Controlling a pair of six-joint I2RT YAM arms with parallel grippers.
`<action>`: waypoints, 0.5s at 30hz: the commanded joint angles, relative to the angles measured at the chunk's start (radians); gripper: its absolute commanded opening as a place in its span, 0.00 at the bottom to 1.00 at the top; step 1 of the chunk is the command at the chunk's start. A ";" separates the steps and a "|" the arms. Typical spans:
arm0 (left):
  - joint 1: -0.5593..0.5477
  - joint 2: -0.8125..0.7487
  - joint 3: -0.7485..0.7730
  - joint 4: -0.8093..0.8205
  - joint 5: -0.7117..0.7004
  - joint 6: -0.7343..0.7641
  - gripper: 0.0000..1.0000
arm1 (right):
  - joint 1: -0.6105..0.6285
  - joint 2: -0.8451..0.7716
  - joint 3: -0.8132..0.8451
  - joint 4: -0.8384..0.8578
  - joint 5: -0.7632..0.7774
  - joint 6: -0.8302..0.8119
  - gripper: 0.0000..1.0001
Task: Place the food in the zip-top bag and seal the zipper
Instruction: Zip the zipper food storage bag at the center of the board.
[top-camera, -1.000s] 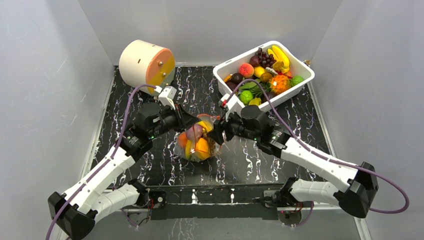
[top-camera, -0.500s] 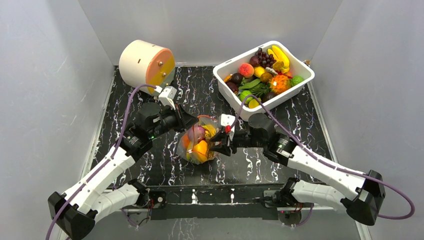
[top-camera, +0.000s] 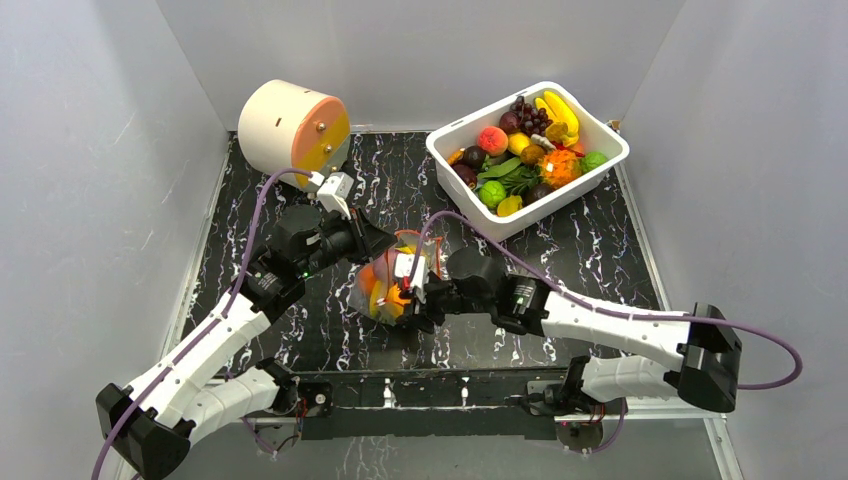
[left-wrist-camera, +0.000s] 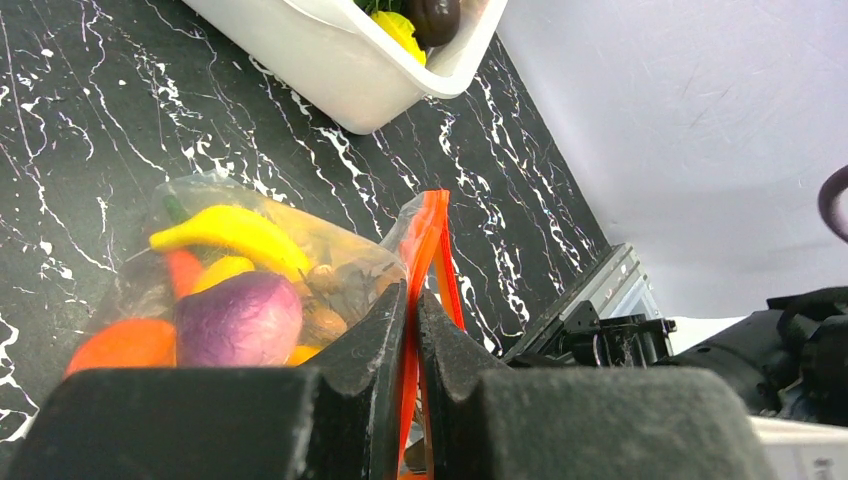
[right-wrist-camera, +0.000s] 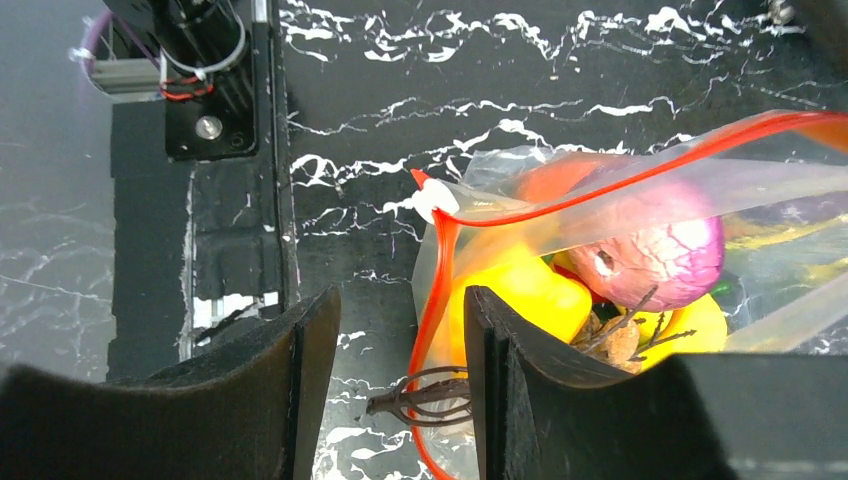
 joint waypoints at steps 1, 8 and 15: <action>-0.003 -0.005 0.009 0.036 -0.004 0.006 0.07 | 0.043 0.039 0.055 0.036 0.105 -0.027 0.46; -0.003 -0.007 0.006 0.031 0.000 0.014 0.09 | 0.067 0.072 0.078 0.060 0.150 -0.035 0.13; -0.003 -0.029 0.101 -0.117 0.047 0.312 0.47 | 0.065 0.029 0.100 0.102 0.256 0.101 0.00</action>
